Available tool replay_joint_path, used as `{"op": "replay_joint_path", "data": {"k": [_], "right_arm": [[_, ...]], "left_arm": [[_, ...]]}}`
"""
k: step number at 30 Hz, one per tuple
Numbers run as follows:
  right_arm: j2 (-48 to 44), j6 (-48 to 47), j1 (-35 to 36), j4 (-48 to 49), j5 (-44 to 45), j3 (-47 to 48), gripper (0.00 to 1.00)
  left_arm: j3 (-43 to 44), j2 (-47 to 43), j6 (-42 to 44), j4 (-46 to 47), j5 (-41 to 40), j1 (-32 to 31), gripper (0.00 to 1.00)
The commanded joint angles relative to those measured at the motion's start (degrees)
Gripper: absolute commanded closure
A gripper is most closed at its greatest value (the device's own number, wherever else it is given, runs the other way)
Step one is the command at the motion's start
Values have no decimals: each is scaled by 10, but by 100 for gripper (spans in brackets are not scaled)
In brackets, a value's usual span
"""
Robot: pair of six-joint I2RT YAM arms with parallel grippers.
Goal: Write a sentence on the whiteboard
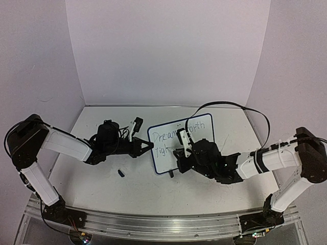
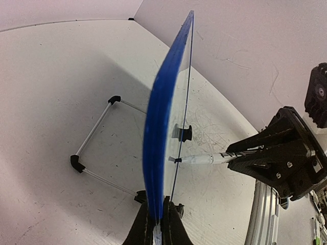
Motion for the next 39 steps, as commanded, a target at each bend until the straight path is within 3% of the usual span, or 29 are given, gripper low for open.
{"op": "replay_joint_path", "data": {"k": [1,19,24,28,39], "right_arm": [[-2,15,-6,-14,6,-15,100],[-24,3,-6,-9,14,2,100],[-52,-27,-6,26,-25,-20,100],[-57,-62,-6,31,-7,-28,100],[-59,-61,-7,52,-9,-41,100]], "left_arm": [[0,-19,17,-5,-17,2,100],[0,-18,16,-6,-19,1,100],[-2,-18,16,-6,-22,2,100],[-1,-18,17,-7,-24,2,100],[-2,-20,13,-7,-25,1,100]]}}
